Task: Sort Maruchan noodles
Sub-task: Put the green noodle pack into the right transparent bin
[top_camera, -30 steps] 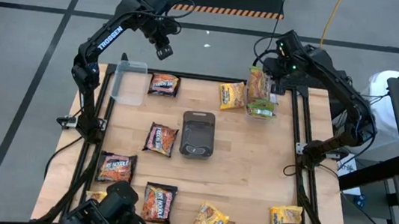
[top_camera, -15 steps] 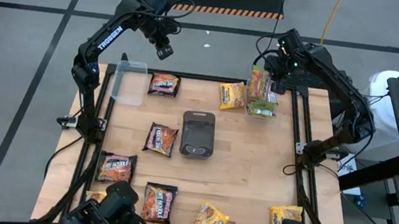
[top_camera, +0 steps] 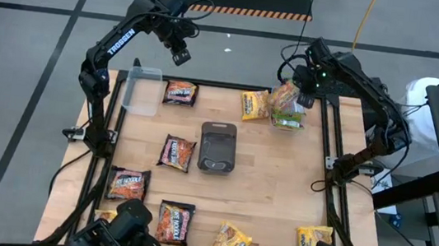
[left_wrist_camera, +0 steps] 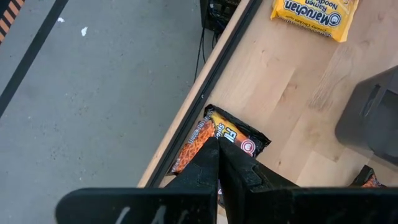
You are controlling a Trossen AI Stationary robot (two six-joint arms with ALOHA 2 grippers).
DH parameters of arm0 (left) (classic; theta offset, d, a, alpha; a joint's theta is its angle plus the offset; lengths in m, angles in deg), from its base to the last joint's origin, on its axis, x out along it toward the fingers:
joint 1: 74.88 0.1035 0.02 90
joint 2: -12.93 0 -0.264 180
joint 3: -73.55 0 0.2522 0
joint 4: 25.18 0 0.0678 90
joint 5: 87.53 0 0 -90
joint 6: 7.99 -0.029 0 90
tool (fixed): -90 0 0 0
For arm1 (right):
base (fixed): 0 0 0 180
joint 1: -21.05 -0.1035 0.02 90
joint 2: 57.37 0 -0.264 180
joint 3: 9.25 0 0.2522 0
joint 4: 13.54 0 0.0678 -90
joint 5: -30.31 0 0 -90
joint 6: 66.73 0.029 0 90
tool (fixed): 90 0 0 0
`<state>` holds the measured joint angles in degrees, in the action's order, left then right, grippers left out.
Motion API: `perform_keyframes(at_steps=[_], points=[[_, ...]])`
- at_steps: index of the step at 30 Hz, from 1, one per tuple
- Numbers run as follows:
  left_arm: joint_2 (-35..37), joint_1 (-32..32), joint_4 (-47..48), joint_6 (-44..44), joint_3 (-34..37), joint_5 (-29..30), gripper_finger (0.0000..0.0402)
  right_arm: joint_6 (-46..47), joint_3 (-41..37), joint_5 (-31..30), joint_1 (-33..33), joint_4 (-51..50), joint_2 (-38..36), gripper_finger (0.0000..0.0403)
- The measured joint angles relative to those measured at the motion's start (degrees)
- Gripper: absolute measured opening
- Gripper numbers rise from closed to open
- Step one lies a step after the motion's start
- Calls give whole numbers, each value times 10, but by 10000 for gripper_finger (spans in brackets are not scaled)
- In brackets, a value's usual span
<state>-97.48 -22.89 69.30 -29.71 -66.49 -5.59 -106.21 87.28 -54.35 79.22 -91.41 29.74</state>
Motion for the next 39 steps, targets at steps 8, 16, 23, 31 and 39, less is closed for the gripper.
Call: perform_keyframes(at_steps=[8, 16, 23, 31, 39], points=[[0, 0, 0, 0, 0, 0, 5, 8, -71, -53, 3, 8, 0, 0], [0, -5, 0, 0, 0, 0, 5, 50, -78, -53, 3, -10, 0, 0], [0, -21, 0, -8, 0, 0, 5, 74, -78, 6, 3, -79, -1, 0], [0, -27, -13, -17, 0, 0, 5, 103, -78, 99, -8, -87, -20, 0], [0, -26, -15, -21, 0, 0, 5, 164, -78, 171, -17, -25, -23, 0]])
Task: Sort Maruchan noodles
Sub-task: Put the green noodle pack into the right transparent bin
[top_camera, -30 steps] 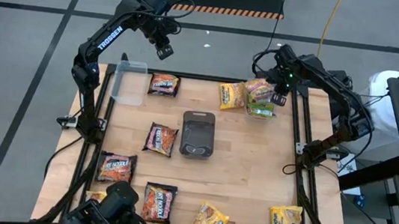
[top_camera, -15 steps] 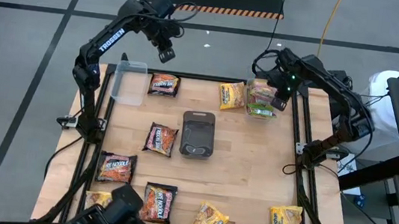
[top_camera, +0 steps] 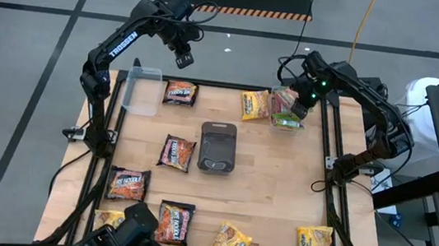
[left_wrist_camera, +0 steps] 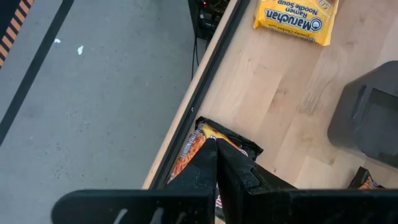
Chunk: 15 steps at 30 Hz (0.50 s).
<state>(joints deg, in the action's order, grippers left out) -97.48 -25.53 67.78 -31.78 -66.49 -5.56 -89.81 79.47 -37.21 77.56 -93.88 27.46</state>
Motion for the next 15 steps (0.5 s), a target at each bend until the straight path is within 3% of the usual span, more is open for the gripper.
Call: perform_keyframes(at_steps=[4, 15], points=[[0, 0, 0, 0, 0, 0, 5, 20, 0, 29, 0, 31, 0, 0], [0, 0, 0, 0, 0, 0, 5, 16, 0, 11, 0, 51, 0, 0]])
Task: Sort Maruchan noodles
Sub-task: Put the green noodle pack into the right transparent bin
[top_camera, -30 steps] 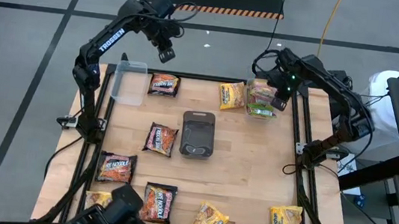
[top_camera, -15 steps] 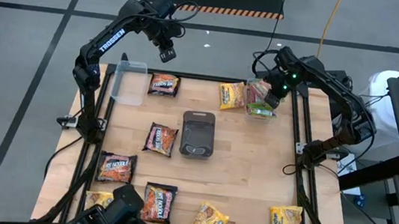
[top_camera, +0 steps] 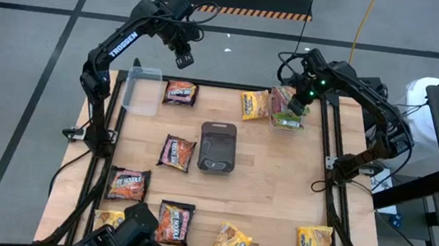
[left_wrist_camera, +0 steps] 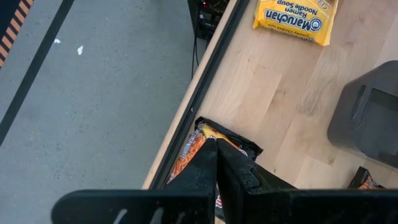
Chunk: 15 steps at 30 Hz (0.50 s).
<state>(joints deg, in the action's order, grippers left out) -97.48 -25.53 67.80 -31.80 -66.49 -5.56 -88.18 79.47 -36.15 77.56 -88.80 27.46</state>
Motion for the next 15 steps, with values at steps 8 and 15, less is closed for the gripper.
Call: perform_keyframes(at_steps=[8, 15], points=[[0, 0, 0, 0, 0, 0, 5, -7, 0, -39, 0, 7, 0, 0], [0, 0, 0, 1, 0, 0, 5, -23, 0, -40, 0, 8, 0, 0]])
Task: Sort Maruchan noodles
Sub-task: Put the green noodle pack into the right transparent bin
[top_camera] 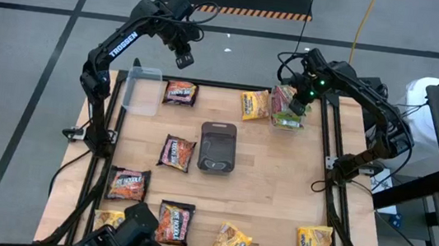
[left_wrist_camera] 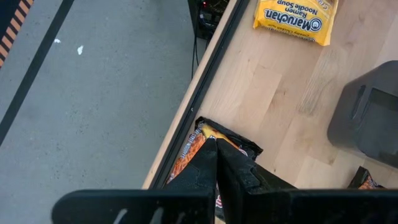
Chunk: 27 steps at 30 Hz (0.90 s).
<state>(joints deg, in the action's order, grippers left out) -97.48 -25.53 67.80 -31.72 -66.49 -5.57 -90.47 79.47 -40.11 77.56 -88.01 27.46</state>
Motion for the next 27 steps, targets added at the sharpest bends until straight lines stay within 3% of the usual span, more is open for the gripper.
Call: perform_keyframes(at_steps=[3, 9, 16, 27], points=[[0, -1, -12, 4, 0, 0, 5, -11, 0, 0, 0, -6, 0, 0], [-20, -24, -126, 13, 0, -1, 5, -14, 0, 0, 0, -8, 0, 0], [-52, -76, -266, 22, 0, -64, 5, -12, 0, 0, 0, -8, 0, 0], [-133, -128, -460, 117, 0, -150, 5, -11, 0, 0, -1, -10, 0, 0]])
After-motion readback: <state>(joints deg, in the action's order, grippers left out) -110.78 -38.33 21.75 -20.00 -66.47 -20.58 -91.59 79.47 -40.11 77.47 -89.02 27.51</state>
